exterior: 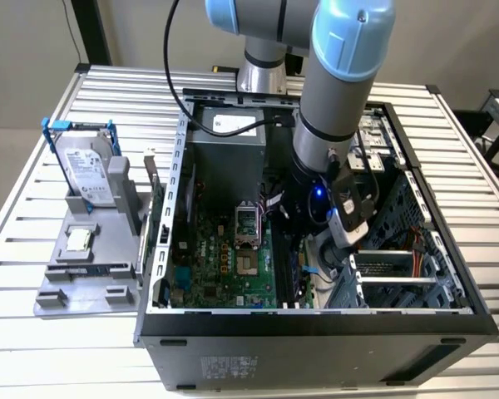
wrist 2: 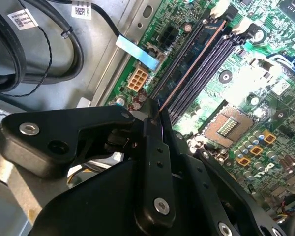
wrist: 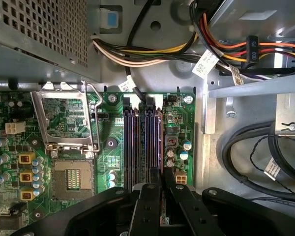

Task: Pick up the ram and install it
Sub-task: 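Insert the ram into the slot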

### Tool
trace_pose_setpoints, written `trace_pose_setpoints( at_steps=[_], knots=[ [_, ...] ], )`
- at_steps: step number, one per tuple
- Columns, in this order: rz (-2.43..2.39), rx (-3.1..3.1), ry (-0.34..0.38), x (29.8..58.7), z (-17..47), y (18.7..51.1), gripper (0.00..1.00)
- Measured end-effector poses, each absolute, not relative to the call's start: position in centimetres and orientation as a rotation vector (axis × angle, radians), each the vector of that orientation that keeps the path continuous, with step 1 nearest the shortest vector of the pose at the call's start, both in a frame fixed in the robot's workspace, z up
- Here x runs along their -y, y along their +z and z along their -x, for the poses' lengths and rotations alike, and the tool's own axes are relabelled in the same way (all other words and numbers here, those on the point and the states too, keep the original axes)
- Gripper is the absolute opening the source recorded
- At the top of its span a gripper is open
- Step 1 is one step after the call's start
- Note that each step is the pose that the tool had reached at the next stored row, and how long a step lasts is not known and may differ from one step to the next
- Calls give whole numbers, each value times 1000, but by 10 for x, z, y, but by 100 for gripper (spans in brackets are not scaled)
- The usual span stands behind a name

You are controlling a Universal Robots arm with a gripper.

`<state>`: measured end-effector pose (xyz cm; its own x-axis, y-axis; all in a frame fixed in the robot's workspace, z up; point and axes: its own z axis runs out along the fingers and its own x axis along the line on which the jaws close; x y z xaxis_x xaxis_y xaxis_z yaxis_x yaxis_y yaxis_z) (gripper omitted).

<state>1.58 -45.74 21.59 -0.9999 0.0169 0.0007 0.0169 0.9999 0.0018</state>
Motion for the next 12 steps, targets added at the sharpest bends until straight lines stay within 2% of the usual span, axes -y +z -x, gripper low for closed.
trace_pose_setpoints(
  at_steps=[12],
  knots=[
    [27, 3127, 24, 457, -16, 216, 0]
  ],
)
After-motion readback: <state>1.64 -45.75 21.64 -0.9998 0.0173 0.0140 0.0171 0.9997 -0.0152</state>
